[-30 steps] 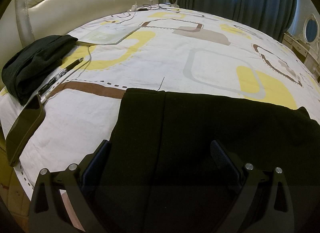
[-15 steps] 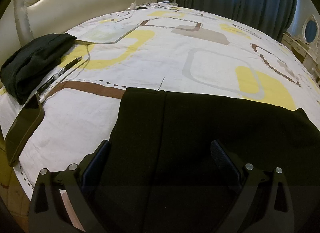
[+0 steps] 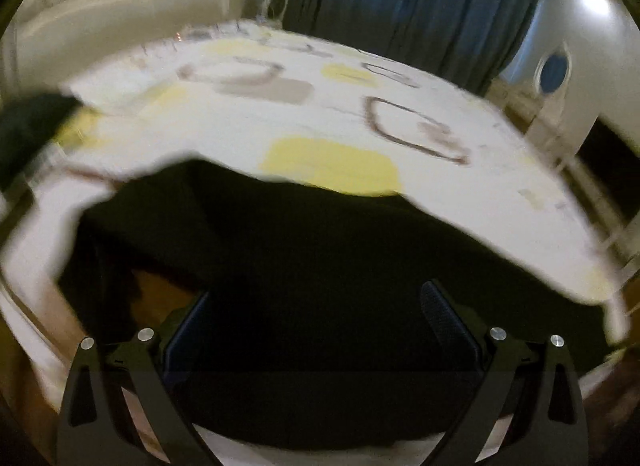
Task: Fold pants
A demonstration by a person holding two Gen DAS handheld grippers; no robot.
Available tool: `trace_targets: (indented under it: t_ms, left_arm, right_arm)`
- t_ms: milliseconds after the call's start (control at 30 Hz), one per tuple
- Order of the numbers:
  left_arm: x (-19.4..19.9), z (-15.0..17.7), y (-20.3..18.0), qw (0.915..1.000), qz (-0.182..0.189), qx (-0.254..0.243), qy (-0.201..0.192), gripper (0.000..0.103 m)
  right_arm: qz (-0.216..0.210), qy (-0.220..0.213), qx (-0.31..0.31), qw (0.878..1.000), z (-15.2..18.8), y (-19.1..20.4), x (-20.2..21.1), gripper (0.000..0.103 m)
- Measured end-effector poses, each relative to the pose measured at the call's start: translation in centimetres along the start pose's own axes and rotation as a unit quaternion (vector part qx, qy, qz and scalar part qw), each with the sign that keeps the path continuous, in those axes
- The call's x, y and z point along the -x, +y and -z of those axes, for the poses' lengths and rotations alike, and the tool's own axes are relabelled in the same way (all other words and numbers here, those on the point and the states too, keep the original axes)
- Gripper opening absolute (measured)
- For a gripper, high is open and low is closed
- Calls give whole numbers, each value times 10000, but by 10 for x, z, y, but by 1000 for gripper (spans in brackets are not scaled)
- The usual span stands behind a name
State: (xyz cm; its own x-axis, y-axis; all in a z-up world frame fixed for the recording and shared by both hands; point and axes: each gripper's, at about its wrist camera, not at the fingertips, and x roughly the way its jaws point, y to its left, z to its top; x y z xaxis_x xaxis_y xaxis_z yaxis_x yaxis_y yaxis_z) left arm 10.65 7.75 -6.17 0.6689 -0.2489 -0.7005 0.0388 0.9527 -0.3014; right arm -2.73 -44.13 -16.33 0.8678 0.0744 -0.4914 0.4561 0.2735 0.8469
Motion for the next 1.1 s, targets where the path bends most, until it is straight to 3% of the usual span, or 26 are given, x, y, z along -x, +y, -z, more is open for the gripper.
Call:
trace_targets:
  t_ms: [67, 167, 267, 367, 433, 600, 667, 700, 767, 833, 967, 1000, 1100]
  left_arm:
    - [-1, 12, -23, 9990, 234, 360, 157, 99]
    - [5, 23, -44, 9986, 97, 527, -38, 99]
    - [25, 25, -43, 9923, -808, 633, -695, 99]
    - [37, 15, -8, 9731, -1923, 656, -1084, 99]
    - [45, 6, 21, 9595, -2458, 682, -1199, 99]
    - [74, -14, 114, 9058, -3768, 1168, -1548, 99]
    - [85, -19, 141, 8894, -4066, 1431, -1524, 99]
    - [91, -18, 149, 8866, -4090, 1534, -1522, 99]
    - [102, -16, 158, 8877, -3973, 1728, -1557, 99]
    - [107, -14, 154, 8953, -3798, 1737, -1550, 99]
    - [96, -5, 111, 9319, -2953, 1695, -1248, 99]
    - [91, 1, 94, 9463, -2541, 1641, -1144, 99]
    - [70, 14, 42, 9776, -1444, 1339, -738, 99]
  right_arm:
    - [-98, 103, -60, 9999, 6, 0, -7, 45]
    - [-256, 235, -245, 9991, 9, -2, -19, 50]
    - [-245, 213, -280, 9991, 11, -3, -21, 50]
    - [-229, 183, -323, 9990, 11, -7, -20, 42]
    - [-162, 146, -237, 9995, 8, -10, -21, 10]
    - [-123, 120, -287, 9994, 12, -19, -17, 7]
    - [-111, 134, -331, 9993, 14, -23, -15, 7]
    - [-144, 142, -385, 9991, 14, -26, -15, 7]
    - [-167, 122, -462, 9987, 14, -26, -18, 6]
    - [-145, 94, -445, 9989, 15, -26, -16, 7]
    - [-297, 140, -723, 9968, 20, -31, -10, 10]
    - [-348, 168, -755, 9964, 21, -34, -7, 13]
    - [-488, 366, -648, 9960, 36, -23, -5, 26]
